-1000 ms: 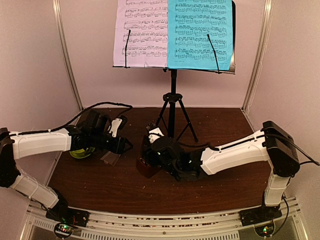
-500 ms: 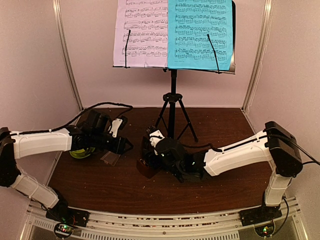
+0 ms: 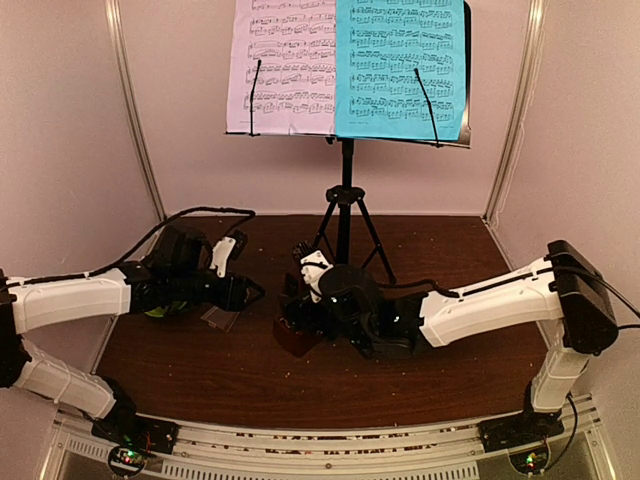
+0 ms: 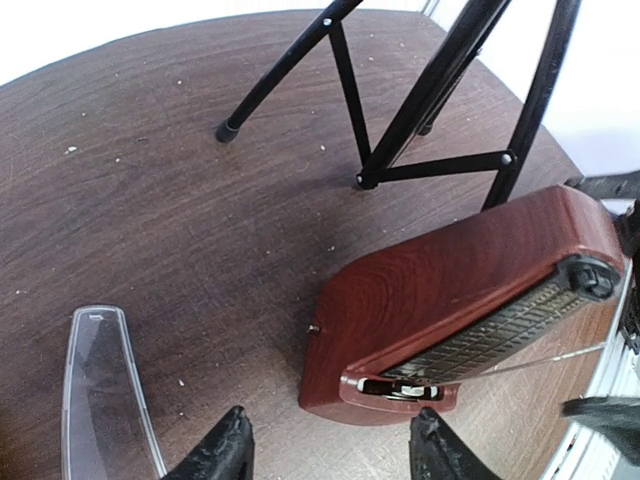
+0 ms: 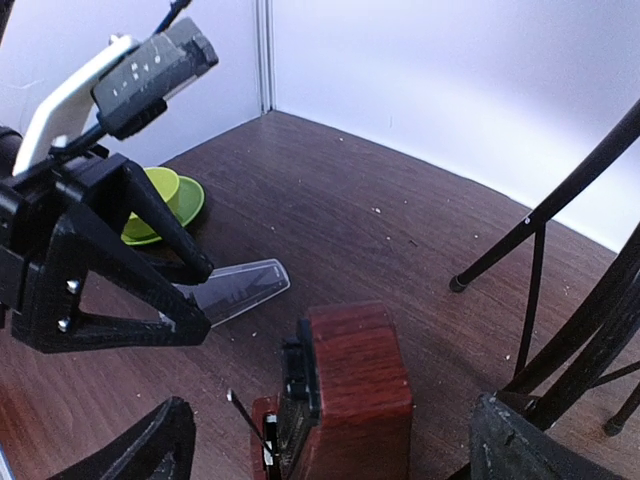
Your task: Set up the instrument practice props
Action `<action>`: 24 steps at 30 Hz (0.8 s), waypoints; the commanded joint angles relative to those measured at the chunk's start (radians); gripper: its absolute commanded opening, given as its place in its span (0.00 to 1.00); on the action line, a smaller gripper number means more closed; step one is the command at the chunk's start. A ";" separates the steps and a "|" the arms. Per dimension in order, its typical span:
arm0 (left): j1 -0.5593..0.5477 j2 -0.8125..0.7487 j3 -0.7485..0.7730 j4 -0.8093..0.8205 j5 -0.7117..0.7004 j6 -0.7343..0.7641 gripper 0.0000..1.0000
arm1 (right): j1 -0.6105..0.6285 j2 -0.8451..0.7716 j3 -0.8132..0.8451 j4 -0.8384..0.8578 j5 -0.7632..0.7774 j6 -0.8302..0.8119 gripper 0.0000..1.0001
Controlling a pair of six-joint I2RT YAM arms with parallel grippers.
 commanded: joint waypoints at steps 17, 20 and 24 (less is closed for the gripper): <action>-0.123 -0.128 -0.081 0.154 -0.057 0.028 0.86 | -0.001 -0.286 -0.128 -0.113 -0.024 -0.001 1.00; -0.143 -0.099 -0.056 0.175 -0.059 0.037 0.86 | -0.004 -0.318 -0.153 -0.127 -0.007 0.019 1.00; -0.181 -0.029 0.012 0.146 -0.073 0.055 0.86 | -0.006 -0.356 -0.183 -0.145 0.014 0.038 1.00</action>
